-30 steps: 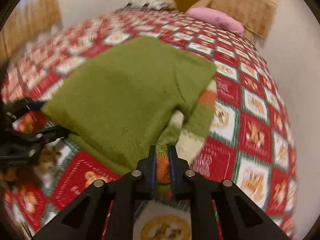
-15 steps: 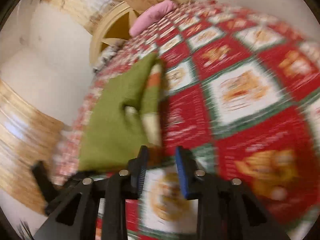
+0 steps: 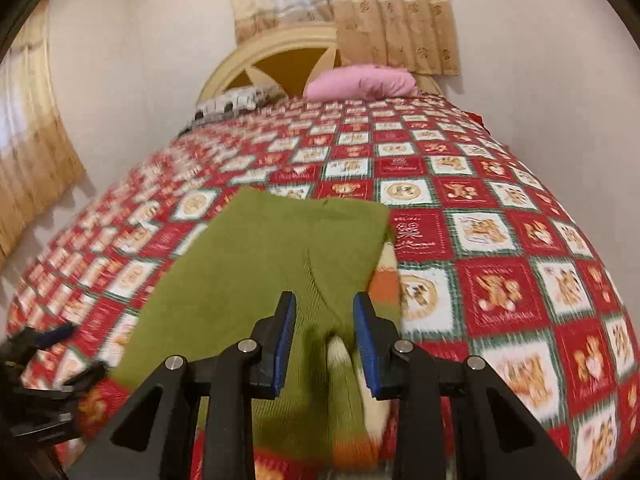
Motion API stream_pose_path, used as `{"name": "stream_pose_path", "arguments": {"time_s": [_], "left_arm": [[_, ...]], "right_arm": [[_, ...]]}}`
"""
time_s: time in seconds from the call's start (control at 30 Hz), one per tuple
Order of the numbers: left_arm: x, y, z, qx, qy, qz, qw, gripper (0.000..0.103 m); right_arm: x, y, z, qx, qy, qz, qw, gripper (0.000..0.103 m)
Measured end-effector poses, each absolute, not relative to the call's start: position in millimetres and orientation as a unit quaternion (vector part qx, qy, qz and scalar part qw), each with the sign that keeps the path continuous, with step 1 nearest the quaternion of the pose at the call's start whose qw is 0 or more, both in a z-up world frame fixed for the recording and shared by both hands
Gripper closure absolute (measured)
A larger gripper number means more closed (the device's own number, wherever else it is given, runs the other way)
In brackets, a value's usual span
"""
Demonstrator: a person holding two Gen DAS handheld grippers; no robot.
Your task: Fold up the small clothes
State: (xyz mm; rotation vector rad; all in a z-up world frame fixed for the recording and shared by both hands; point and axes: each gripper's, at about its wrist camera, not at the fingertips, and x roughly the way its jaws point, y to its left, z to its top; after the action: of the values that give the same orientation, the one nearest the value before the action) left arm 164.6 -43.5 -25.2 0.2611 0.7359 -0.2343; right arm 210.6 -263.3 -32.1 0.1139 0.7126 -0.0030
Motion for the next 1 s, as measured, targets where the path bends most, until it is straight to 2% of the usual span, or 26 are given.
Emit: {"name": "stream_pose_path", "arguments": {"time_s": [0.13,0.23,0.33,0.47,0.6,0.73,0.83,0.87,0.9,1.0], "left_arm": [[169.0,-31.9,-26.0,0.138,0.362,-0.097,0.917,0.027],[179.7,-25.3,-24.3,0.123,0.366,-0.084,0.919,0.026],[189.7,-30.4,-21.1,0.111,0.364,-0.085,0.921,0.026],[207.3,-44.1,-12.7,0.085,0.357,-0.098,0.925,0.021],[233.3,-59.6,-5.7,0.062,0.362,-0.114,0.923,0.021],[259.7,-79.9,-5.1,0.040,0.373,-0.129,0.918,0.021],[276.0,-96.9,-15.2,0.028,0.387,-0.127,0.913,0.021],[279.4,-101.7,-19.5,0.031,0.390,-0.121,0.912,0.021],[282.5,-106.7,-24.8,0.036,0.397,-0.114,0.910,0.021],[284.9,-115.3,-39.0,0.049,0.405,-0.110,0.906,0.019]], "right_arm": [[228.9,-284.1,-64.7,0.090,0.378,-0.008,0.921,0.072],[226.8,-299.1,-67.5,0.140,0.373,0.008,0.917,0.070],[225.4,-304.1,-70.8,0.155,0.373,0.006,0.915,0.063],[220.5,-303.1,-65.2,0.162,0.360,0.009,0.919,0.062],[203.9,-303.8,-31.4,0.154,0.305,-0.005,0.940,0.066],[220.1,-303.6,-2.9,0.135,0.300,-0.005,0.944,0.066],[254.3,-293.9,2.4,0.098,0.320,-0.001,0.942,0.066],[270.1,-289.8,-2.0,0.084,0.337,-0.004,0.938,0.069],[284.7,-287.7,-8.7,0.080,0.352,-0.002,0.933,0.076],[317.8,-292.8,-41.7,0.074,0.401,-0.014,0.913,0.079]]}}
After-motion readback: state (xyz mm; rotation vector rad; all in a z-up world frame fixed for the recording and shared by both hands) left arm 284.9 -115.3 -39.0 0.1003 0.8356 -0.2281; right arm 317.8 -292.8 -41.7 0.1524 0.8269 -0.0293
